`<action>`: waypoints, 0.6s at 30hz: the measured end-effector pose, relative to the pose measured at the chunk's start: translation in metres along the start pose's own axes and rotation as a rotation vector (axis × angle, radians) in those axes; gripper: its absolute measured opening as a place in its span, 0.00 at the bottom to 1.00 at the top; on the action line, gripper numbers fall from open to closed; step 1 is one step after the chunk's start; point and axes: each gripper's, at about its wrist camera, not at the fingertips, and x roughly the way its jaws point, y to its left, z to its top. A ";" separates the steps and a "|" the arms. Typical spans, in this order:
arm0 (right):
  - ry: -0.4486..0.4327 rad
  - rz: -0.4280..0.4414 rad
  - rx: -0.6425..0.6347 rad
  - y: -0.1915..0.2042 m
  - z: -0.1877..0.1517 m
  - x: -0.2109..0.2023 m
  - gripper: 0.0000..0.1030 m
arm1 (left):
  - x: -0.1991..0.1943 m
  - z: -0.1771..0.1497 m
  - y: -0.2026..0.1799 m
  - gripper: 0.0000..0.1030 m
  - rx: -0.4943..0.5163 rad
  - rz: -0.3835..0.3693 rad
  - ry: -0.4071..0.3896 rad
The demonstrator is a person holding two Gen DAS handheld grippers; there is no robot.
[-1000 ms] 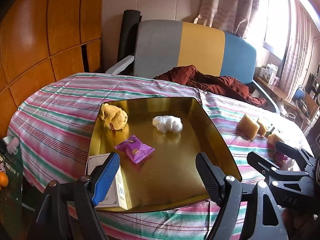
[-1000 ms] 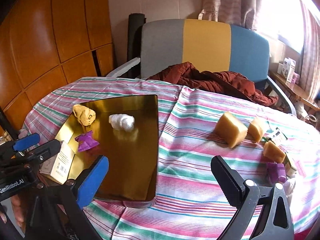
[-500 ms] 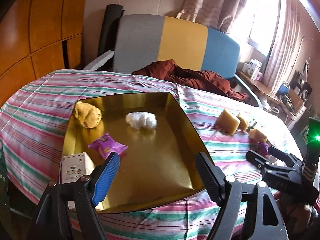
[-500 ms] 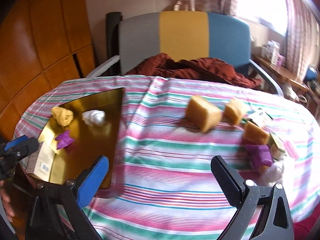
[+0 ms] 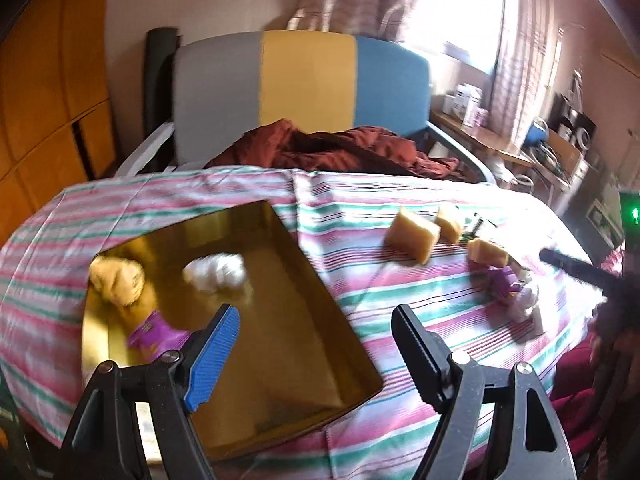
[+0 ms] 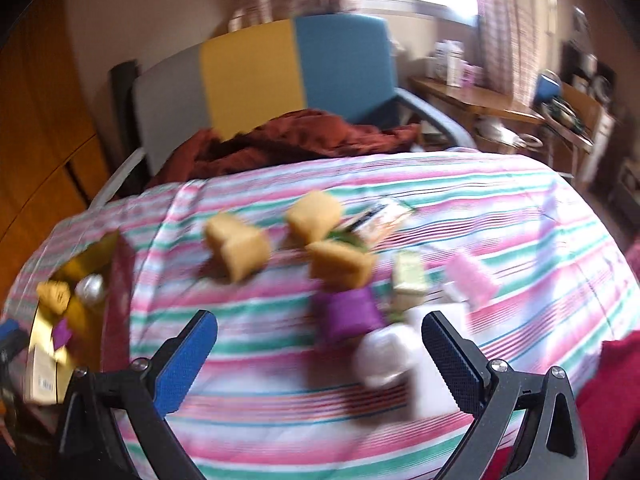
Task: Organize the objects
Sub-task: 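Grasp a yellow sponge with the left gripper and lift it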
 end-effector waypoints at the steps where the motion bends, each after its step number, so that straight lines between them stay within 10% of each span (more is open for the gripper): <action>1: -0.006 -0.002 0.016 -0.007 0.006 0.001 1.00 | 0.005 0.004 -0.008 0.78 0.021 -0.007 0.008; 18: -0.005 -0.014 0.352 -0.112 0.028 0.042 1.00 | 0.108 0.053 -0.105 0.87 0.232 -0.089 0.145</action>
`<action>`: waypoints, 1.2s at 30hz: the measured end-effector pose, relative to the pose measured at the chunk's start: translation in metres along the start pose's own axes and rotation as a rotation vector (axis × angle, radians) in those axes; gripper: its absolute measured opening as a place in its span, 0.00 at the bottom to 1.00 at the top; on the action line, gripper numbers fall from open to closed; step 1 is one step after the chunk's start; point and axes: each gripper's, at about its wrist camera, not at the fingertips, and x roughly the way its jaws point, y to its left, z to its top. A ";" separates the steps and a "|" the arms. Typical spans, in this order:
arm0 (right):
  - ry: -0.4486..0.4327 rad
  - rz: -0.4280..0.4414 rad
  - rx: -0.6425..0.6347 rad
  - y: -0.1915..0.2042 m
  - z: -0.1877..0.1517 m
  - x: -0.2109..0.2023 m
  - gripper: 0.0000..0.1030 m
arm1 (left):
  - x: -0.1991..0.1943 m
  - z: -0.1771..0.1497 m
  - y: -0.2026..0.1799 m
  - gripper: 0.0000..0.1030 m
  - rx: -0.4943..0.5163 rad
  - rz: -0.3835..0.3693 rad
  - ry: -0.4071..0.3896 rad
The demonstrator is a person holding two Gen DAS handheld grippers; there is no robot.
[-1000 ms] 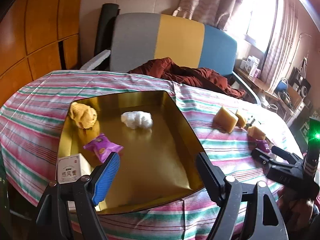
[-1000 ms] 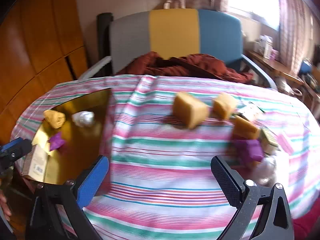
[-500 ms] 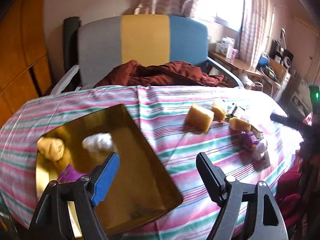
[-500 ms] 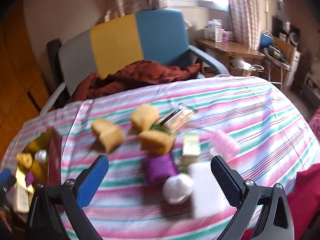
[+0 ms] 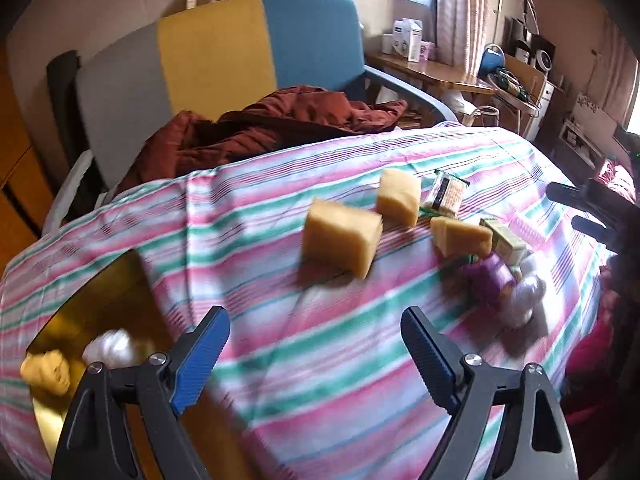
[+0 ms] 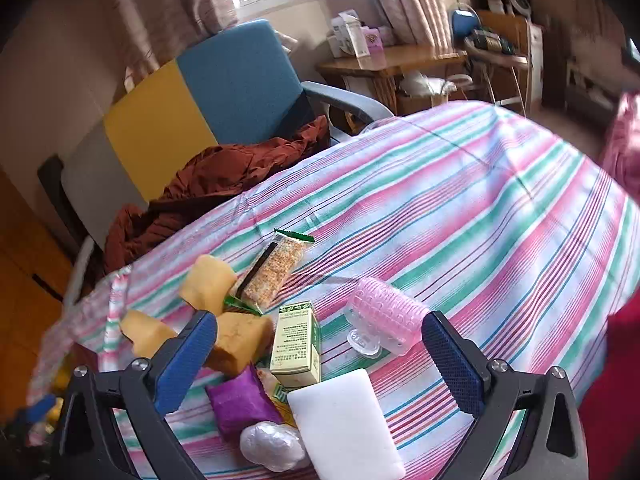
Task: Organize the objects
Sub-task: 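Grasp a yellow sponge with the left gripper and lift it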
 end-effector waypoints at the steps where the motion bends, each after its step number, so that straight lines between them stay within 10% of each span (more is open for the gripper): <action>1: -0.001 0.004 0.005 -0.001 0.000 -0.001 1.00 | 0.006 0.005 -0.002 0.88 0.005 -0.015 0.005; 21: 0.085 0.084 0.012 0.001 -0.005 0.011 1.00 | 0.127 0.065 -0.014 1.00 0.114 -0.048 0.155; 25: 0.081 0.084 0.000 0.004 -0.005 0.011 1.00 | 0.143 0.061 -0.007 0.74 0.061 -0.099 0.201; 36: 0.136 0.184 -0.148 0.034 -0.015 0.018 0.99 | 0.055 0.032 -0.001 0.72 -0.066 -0.118 0.033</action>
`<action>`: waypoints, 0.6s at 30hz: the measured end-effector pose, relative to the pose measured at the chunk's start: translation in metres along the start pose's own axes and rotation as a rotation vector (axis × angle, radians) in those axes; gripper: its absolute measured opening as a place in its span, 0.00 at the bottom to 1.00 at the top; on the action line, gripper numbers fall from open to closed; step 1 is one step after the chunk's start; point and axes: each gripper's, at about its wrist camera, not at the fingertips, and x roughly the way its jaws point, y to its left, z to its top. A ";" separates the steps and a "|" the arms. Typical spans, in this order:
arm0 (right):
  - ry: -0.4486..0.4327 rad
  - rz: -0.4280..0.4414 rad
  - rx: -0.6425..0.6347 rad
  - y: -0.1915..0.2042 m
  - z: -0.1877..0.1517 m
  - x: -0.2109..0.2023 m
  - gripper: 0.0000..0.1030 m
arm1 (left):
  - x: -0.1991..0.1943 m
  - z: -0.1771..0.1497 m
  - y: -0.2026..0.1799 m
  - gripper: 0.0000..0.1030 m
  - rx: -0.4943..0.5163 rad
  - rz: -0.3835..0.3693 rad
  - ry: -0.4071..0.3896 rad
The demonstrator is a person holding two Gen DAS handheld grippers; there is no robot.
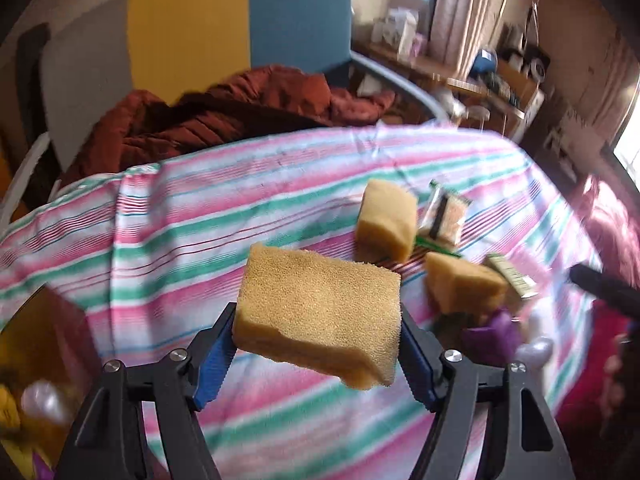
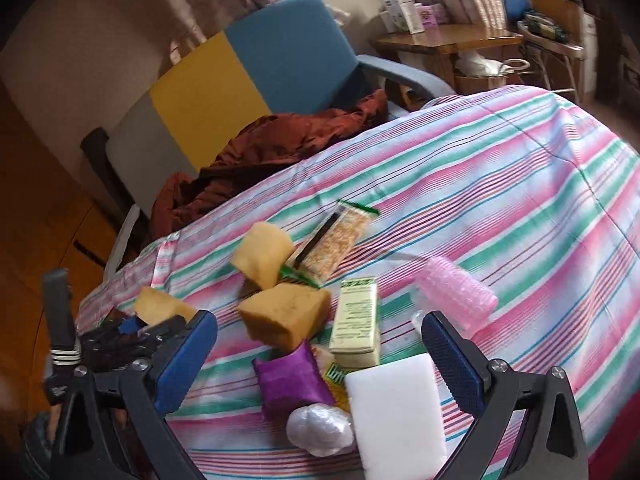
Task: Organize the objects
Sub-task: 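Grasp a yellow sponge with the left gripper and lift it, then carry the sponge to the tray with the left gripper while the right gripper grasps a purple packet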
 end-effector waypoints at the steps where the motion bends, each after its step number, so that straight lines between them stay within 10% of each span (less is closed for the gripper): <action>1: 0.014 0.002 -0.027 0.005 -0.002 0.003 0.99 | -0.009 -0.003 0.000 0.72 -0.003 0.002 -0.011; 16: 0.232 -0.192 -0.412 0.052 -0.041 0.070 0.91 | -0.103 -0.060 0.019 0.73 -0.118 -0.038 -0.106; 18: 0.255 -0.205 -0.433 0.053 -0.043 0.075 0.65 | -0.109 -0.068 0.021 0.73 -0.127 -0.031 -0.109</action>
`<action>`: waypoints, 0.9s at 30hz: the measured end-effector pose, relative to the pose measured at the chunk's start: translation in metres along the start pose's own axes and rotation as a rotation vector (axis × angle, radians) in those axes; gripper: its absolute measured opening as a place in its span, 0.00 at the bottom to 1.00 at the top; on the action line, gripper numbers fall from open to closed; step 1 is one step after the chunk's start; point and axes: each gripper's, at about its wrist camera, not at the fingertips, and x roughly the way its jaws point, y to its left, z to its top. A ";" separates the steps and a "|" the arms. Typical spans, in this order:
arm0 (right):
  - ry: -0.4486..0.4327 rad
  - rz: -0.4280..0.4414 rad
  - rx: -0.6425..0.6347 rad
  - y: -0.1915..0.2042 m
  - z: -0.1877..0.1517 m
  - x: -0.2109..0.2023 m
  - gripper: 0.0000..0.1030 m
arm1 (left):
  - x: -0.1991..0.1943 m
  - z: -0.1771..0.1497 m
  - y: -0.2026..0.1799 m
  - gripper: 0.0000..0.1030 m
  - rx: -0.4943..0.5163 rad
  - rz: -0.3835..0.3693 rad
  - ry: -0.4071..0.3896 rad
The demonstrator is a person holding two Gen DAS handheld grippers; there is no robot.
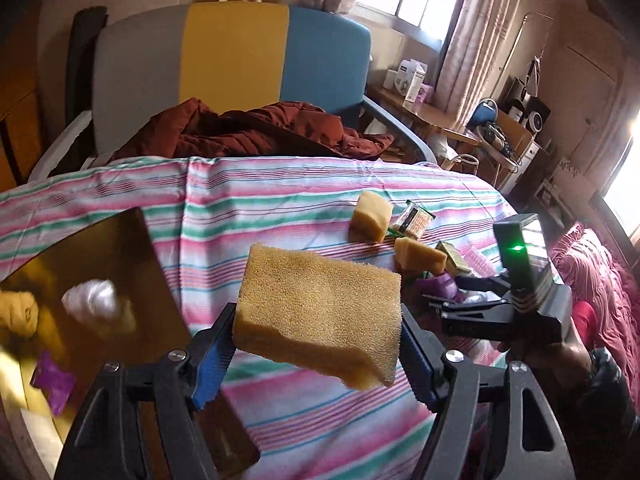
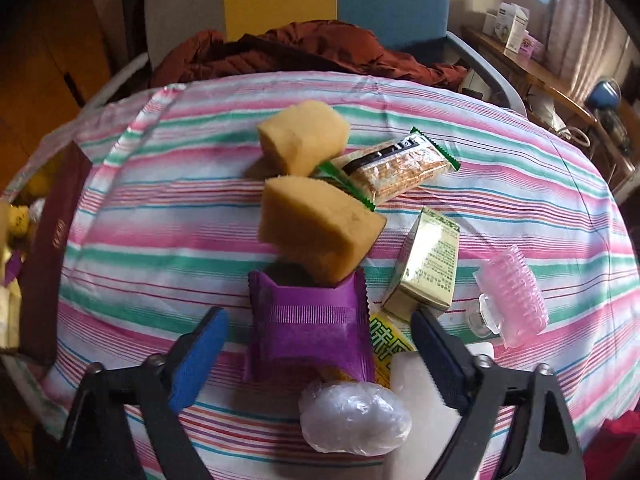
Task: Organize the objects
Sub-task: 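Carry the sponge to the tray with the left gripper while the right gripper grasps a purple packet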
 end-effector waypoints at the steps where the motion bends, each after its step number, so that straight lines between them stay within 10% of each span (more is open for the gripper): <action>1: 0.005 -0.027 -0.015 0.001 -0.001 0.002 0.62 | -0.003 -0.003 0.002 0.73 -0.006 0.000 0.001; 27: -0.268 0.147 -0.088 0.063 0.002 -0.097 0.49 | -0.115 -0.081 0.159 0.73 -0.356 0.244 -0.143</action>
